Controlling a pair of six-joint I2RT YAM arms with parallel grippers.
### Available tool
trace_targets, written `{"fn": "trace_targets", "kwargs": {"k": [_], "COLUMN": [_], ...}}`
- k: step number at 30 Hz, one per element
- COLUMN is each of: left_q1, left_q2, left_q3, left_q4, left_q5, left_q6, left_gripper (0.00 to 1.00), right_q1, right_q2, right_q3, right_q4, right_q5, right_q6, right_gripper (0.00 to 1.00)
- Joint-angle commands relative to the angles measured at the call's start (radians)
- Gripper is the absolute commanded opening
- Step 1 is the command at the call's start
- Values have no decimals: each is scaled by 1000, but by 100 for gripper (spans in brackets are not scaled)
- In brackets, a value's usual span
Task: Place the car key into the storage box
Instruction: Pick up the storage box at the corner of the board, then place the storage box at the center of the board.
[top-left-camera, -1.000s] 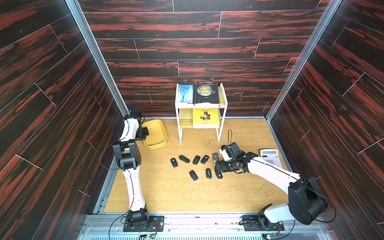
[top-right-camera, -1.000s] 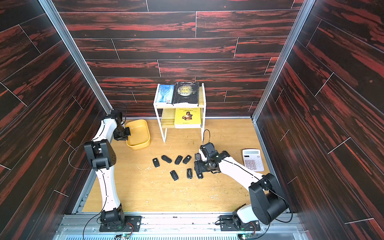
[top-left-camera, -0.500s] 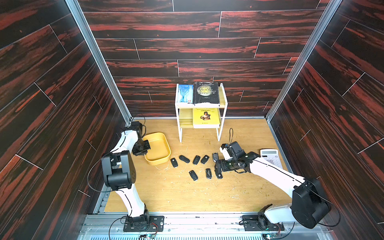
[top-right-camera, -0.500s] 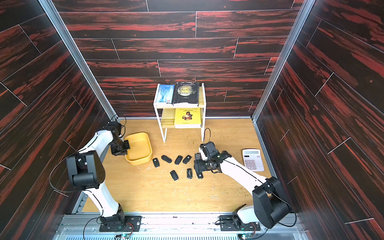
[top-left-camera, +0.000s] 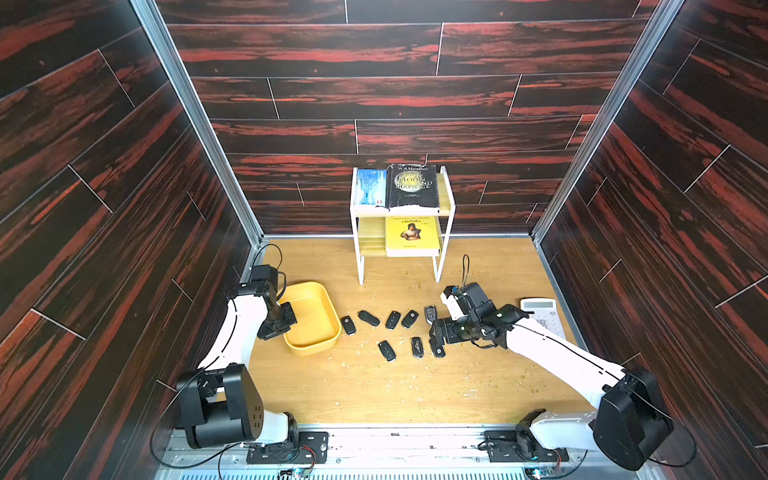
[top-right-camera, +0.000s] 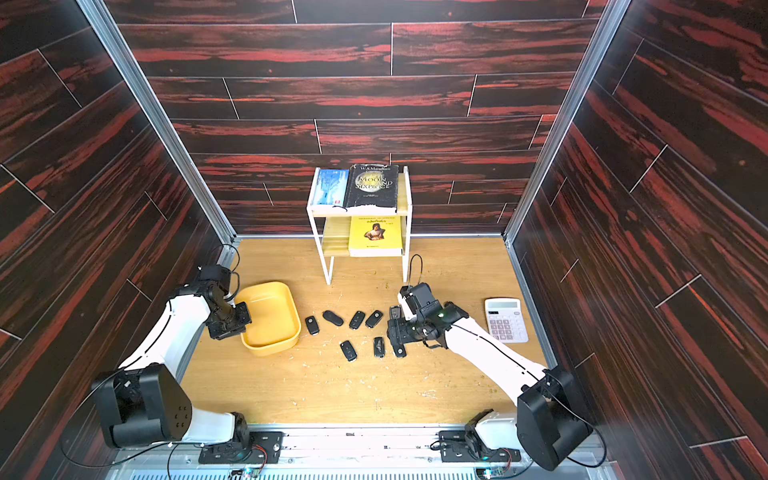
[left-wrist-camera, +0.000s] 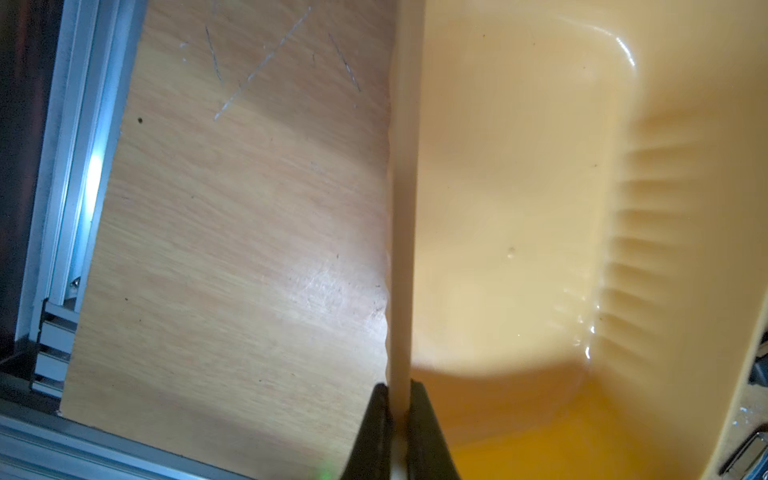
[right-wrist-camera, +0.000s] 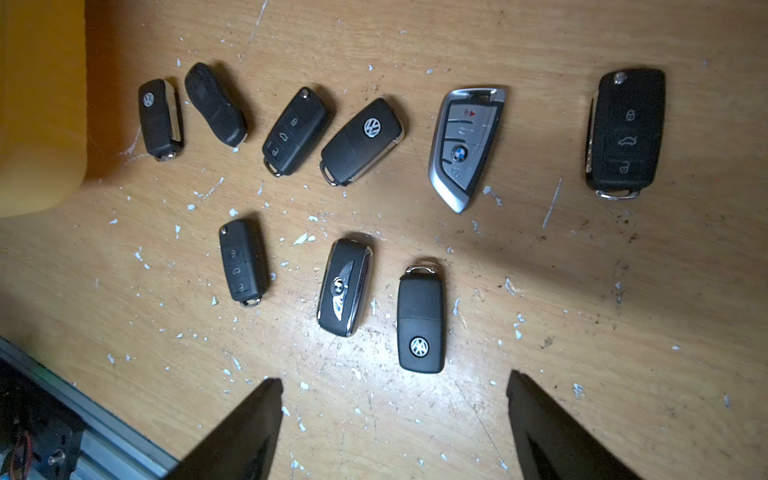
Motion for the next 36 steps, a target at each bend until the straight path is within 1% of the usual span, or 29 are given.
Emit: {"fn": "trace_targets", "kwargs": {"k": [1,5,9,14,16,18,29,36], "left_q1": [1,-2,-2,-2,-2,-2,-7,-24], "left_q2": [-51,-57,-63,-77,-77,-81,-128,-175], "left_q3": [-38,-50,-73,-133,-157,-172,-280,-284], "left_q4": [-24,-39,-56,-27,5,23,63,-4], "left_q5": [22,47,78,155,216,235,256,196], "left_q6": [-11,-33,-72,-150,-185,-202,-275,-297], "left_gripper": [8,7,3,2,1,1,0,0], "right_q1": [17,23,27,29,31,36,40,41], "right_q2": [-27,-42,-49,-45,-38,-38,-31,-21], "right_q3": [20,22,27,20,19,20,15,17], "right_q4": [-32,-44,-56,-50,-47,-45,-44,-37], "right_q5": [1,8,15,13,8,10,16,14], "right_q6": [20,26,27,31,34,35,31,32], "right_gripper": [89,89,89,89,89,89,90,90]}}
